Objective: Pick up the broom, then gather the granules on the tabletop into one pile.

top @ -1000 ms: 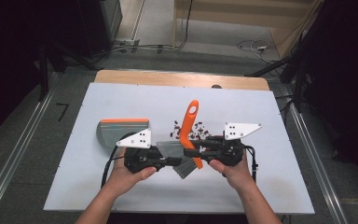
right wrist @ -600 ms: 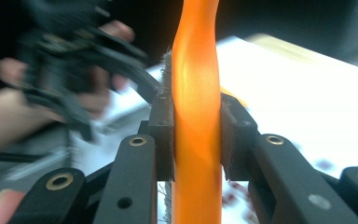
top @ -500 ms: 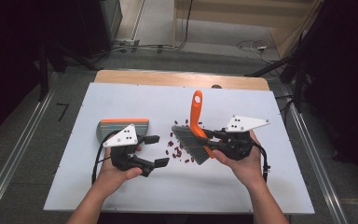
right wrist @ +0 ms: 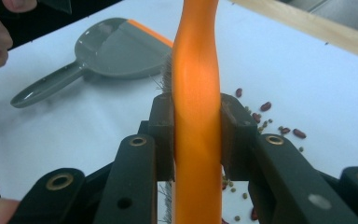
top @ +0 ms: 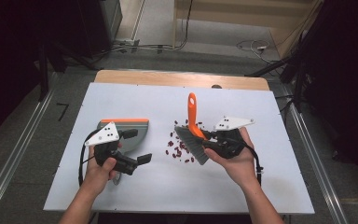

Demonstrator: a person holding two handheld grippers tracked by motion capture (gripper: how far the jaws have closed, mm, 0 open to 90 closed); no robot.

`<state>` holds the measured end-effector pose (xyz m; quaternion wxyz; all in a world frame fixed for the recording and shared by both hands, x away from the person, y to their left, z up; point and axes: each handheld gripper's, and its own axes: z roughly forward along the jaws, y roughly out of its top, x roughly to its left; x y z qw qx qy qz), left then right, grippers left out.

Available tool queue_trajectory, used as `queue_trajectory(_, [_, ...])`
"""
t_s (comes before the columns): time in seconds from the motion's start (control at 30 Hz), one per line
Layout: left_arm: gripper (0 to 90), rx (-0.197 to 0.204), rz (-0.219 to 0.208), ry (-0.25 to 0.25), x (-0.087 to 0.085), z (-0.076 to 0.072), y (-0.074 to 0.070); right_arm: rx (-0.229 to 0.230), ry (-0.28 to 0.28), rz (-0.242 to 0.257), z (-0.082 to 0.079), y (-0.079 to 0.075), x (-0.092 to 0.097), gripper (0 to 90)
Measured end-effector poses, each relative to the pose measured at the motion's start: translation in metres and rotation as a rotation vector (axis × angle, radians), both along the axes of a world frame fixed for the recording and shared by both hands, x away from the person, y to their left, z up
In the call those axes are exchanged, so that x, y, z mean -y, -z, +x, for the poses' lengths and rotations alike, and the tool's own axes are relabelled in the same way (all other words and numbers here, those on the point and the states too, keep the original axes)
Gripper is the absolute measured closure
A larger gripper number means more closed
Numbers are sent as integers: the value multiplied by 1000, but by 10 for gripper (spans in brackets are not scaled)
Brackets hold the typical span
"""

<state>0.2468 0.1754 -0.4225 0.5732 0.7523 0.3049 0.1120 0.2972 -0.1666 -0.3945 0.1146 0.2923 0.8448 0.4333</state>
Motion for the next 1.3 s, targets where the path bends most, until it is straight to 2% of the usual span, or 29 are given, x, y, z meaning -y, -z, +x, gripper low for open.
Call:
queue_trajectory(0.17, [0, 7, -1, -16, -8, 0, 1, -47, -6, -35, 1, 11, -16, 687])
queue_trajectory(0.27, [0, 4, -6, -25, -13, 0, 1, -70, 20, -79, 2, 18, -26, 686])
queue_trajectory(0.37, [0, 4, -8, -36, -18, -1, 3, -109, 2, -57, 4, 22, -34, 686])
queue_trajectory(0.47, [0, 5, -7, -44, -22, -3, 3, -135, -21, -60, 5, 26, -47, 686])
queue_trajectory(0.6, [0, 4, 7, -64, -25, -6, 1, -171, -4, -71, 10, 33, -65, 685])
queue_trajectory(0.67, [0, 6, 8, -68, -26, -8, 2, -181, -17, -70, 12, 35, -71, 685])
queue_trajectory(0.83, [0, 4, 16, -62, -27, -14, 14, -264, -42, -44, 19, 48, -87, 685])
queue_trajectory(0.87, [0, 4, 16, -62, -27, -14, 14, -274, -40, -46, 22, 50, -89, 684])
queue_trajectory(0.9, [0, -5, -10, -76, -30, -15, 19, -282, -29, -52, 27, 53, -89, 685])
queue_trajectory(0.97, [0, 1, -16, -89, -31, -16, 19, -296, -14, -61, 34, 55, -89, 684])
queue_trajectory(1.07, [0, 4, -6, -83, -30, -18, 22, -305, 17, -95, 44, 59, -86, 682])
queue_trajectory(1.2, [0, -6, -5, -82, -33, -20, 27, -342, 52, -101, 55, 66, -78, 673])
queue_trajectory(1.3, [0, -4, -1, -83, -33, -23, 28, -350, 59, -105, 61, 70, -74, 670])
